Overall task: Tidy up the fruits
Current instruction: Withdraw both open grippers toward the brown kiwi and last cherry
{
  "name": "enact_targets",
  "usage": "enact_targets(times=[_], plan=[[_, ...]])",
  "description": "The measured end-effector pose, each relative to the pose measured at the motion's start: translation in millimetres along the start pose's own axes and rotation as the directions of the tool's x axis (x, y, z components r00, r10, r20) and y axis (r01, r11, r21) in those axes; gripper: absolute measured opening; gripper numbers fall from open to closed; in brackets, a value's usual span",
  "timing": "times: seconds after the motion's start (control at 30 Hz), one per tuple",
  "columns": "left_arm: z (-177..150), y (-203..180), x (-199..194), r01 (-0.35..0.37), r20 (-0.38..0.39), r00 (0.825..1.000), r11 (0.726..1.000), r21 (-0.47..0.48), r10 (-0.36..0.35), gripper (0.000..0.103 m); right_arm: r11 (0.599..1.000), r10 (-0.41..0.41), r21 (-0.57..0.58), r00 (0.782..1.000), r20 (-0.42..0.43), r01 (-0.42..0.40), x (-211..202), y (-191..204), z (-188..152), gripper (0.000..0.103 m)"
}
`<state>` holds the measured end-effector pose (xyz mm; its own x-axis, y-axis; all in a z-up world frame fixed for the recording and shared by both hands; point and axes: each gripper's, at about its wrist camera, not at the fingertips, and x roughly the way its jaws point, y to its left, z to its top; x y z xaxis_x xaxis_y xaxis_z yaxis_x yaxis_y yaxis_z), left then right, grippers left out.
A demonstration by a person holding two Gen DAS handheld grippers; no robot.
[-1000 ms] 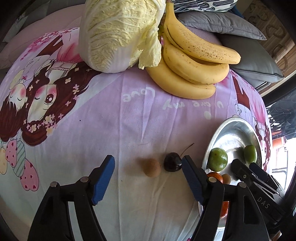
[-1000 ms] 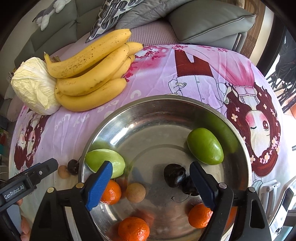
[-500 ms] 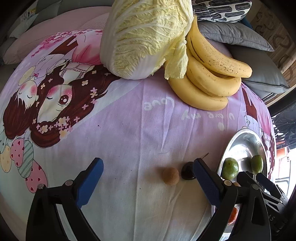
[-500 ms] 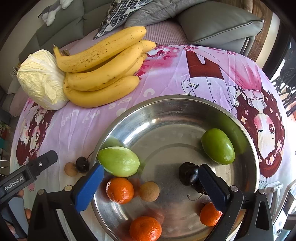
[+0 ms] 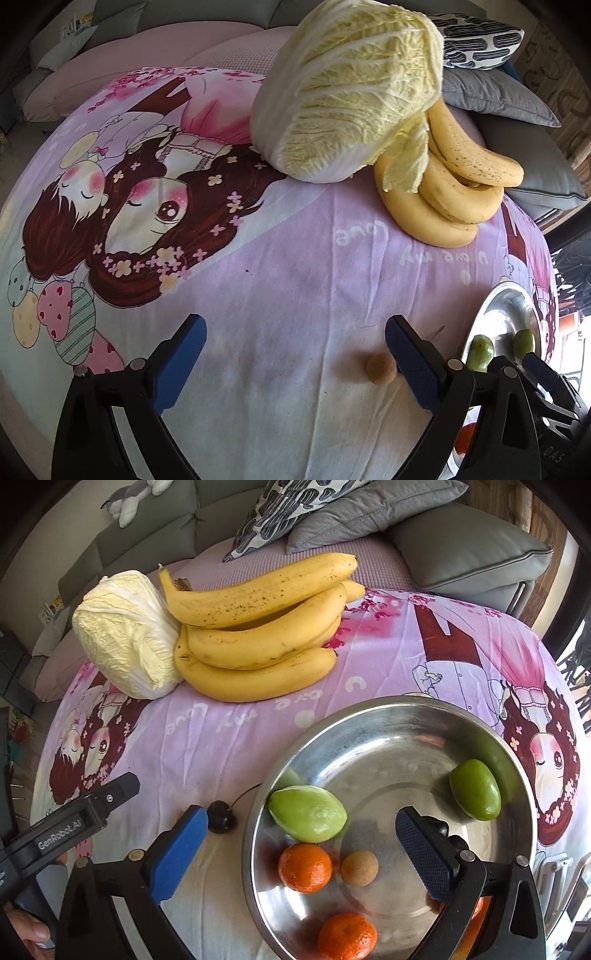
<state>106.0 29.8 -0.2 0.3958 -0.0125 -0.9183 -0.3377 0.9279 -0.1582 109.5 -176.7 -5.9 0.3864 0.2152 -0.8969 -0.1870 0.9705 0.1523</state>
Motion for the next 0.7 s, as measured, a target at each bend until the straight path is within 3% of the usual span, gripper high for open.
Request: enact_targets(times=[0.17, 0.37, 0.53, 0.7], plan=[[4.0, 11.0, -1.2, -0.020, 0.025, 0.999, 1.000, -0.020, 0.021, 0.097, 1.000, 0.013, -0.020, 1.000, -0.011, -0.013, 4.0, 13.8, 0.5, 0.103], [6.3, 10.7, 10.4, 0.067, -0.016, 0.998, 0.998, -0.010, -0.067, 0.097, 0.999, 0.013, -0.031, 1.000, -0.020, -0.013, 8.5, 18.0, -0.2, 0.103], [2.7, 0.2, 16.3, 0.092, -0.048, 0.995, 0.996, 0.006, -0.092, 0.097, 1.000, -0.001, -0.009, 1.000, -0.017, 0.001, 9.1, 9.0, 0.6, 0.103], [-0.5, -9.2, 23.9, 0.152, -0.093, 0.984, 0.988, 0.000, -0.151, 0.082, 1.000, -0.012, 0.004, 1.000, -0.022, 0.012, 11.4, 1.7, 0.5, 0.103]])
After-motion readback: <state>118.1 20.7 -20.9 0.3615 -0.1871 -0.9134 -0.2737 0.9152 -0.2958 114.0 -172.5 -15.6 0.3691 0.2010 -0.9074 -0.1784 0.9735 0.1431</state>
